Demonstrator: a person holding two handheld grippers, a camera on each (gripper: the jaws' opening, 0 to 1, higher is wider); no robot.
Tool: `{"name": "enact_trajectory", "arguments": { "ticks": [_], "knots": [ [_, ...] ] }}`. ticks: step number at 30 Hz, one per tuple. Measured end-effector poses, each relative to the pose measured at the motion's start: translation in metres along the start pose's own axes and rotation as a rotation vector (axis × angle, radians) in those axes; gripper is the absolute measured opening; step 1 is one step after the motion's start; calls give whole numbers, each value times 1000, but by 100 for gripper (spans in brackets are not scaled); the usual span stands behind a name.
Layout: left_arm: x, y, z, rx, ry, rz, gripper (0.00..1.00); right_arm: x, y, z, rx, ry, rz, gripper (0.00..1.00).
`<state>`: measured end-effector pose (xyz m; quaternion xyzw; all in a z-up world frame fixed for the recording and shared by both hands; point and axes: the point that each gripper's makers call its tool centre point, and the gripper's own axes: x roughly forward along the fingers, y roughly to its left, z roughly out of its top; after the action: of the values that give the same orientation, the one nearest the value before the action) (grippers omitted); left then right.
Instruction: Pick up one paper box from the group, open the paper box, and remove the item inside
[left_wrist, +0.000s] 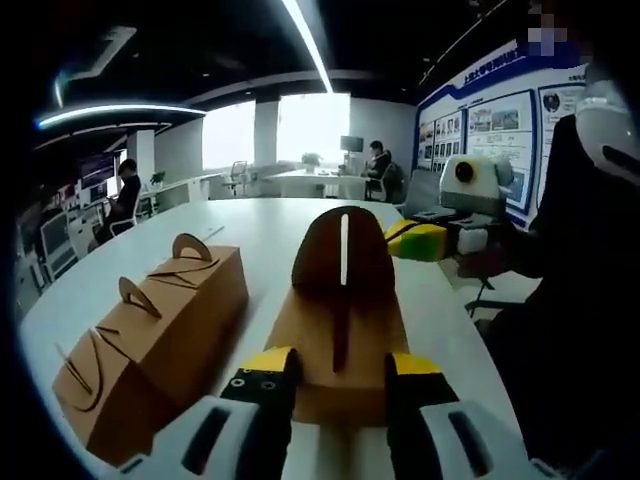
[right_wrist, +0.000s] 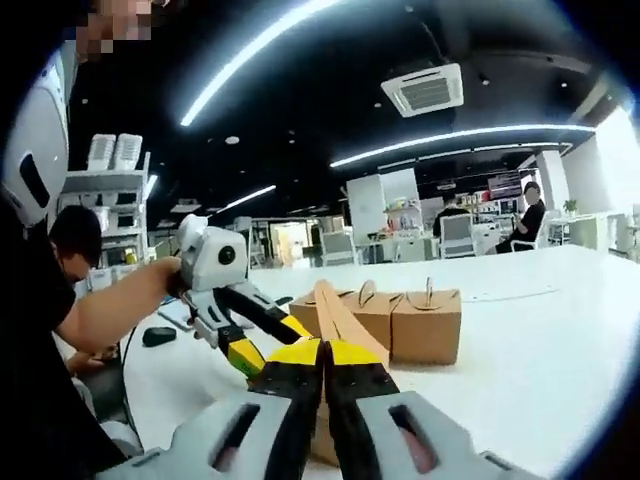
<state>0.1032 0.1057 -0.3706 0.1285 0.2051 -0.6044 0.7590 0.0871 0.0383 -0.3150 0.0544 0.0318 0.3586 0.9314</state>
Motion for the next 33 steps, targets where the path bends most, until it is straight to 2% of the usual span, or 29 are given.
{"name": "enact_trajectory", "arguments": {
  "ticks": [13, 21, 26, 33],
  "knots": [
    [0, 0, 0, -3, -4, 8, 37, -12, -19, 2, 130, -34, -41, 3],
    [1, 0, 0, -5, -3, 8, 37, -16, -25, 0, 151, -28, -55, 3],
    [1, 0, 0, -5, -6, 9, 37, -22, -36, -5, 164, -17, -94, 3],
    [0, 1, 0, -6, -10, 13, 36, -26, -46, -12, 243, -15, -135, 3]
  ]
}}
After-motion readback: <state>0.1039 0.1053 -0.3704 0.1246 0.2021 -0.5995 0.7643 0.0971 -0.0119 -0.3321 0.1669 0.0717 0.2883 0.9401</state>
